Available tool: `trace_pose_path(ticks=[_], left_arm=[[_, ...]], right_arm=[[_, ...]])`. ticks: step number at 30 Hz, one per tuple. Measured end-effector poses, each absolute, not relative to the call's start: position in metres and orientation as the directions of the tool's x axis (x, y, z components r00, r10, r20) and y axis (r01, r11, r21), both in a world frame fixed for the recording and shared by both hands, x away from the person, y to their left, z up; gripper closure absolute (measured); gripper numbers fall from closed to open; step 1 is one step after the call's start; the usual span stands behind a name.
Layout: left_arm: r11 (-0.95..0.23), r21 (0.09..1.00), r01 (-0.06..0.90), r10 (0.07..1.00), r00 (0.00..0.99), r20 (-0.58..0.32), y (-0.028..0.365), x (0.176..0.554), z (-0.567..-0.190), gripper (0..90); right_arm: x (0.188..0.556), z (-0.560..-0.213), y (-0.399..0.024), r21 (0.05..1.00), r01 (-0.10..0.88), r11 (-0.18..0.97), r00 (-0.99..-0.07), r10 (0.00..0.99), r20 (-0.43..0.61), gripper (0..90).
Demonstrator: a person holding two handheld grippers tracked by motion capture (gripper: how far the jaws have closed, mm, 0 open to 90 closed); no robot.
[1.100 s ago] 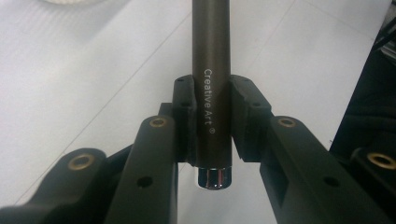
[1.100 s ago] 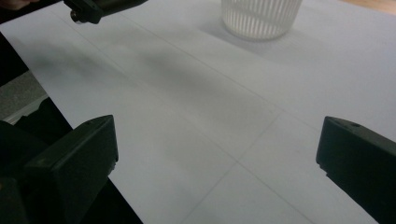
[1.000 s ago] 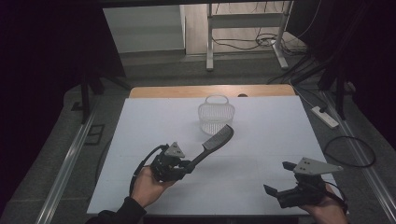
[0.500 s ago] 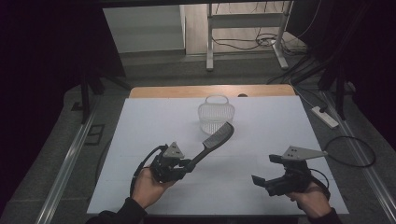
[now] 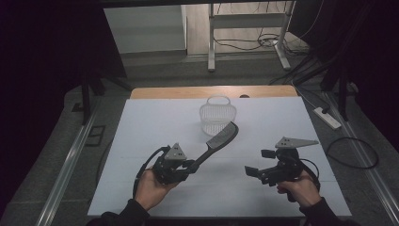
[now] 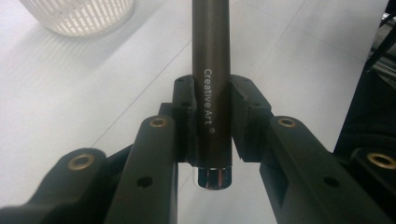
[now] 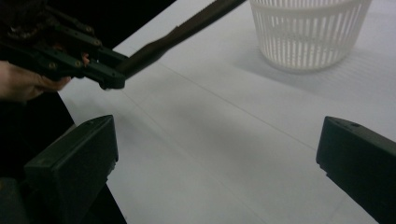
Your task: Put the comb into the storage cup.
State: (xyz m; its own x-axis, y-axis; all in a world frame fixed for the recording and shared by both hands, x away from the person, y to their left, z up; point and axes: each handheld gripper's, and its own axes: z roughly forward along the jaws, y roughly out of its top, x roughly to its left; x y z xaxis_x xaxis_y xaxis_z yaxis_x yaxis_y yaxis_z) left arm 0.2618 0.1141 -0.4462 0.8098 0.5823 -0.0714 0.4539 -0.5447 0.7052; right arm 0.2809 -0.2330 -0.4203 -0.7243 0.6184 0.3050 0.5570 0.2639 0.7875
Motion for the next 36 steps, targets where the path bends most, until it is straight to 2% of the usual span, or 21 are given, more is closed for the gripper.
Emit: trace_pose_path(ticks=[17, 29, 33, 36], left_arm=[[-0.532, 0.720, 0.447, 0.579, 0.812, -0.076, 0.113, 0.261, -0.446, 72.8], [-0.534, 0.723, 0.438, 0.573, 0.816, -0.071, 0.111, 0.261, -0.447, 72.8], [-0.535, 0.724, 0.435, 0.572, 0.818, -0.069, 0.110, 0.260, -0.447, 72.8], [-0.534, 0.726, 0.434, 0.570, 0.819, -0.071, 0.109, 0.260, -0.447, 72.8]], right_arm=[[0.311, -0.416, -0.212, 0.755, 0.620, 0.214, -0.692, 0.602, 0.398, 0.0], [0.327, -0.411, -0.191, 0.731, 0.639, 0.241, -0.683, 0.615, 0.394, 0.0], [0.331, -0.410, -0.182, 0.703, 0.653, 0.282, -0.670, 0.648, 0.362, 0.0], [0.335, -0.411, -0.179, 0.699, 0.662, 0.271, -0.652, 0.668, 0.359, 0.0]])
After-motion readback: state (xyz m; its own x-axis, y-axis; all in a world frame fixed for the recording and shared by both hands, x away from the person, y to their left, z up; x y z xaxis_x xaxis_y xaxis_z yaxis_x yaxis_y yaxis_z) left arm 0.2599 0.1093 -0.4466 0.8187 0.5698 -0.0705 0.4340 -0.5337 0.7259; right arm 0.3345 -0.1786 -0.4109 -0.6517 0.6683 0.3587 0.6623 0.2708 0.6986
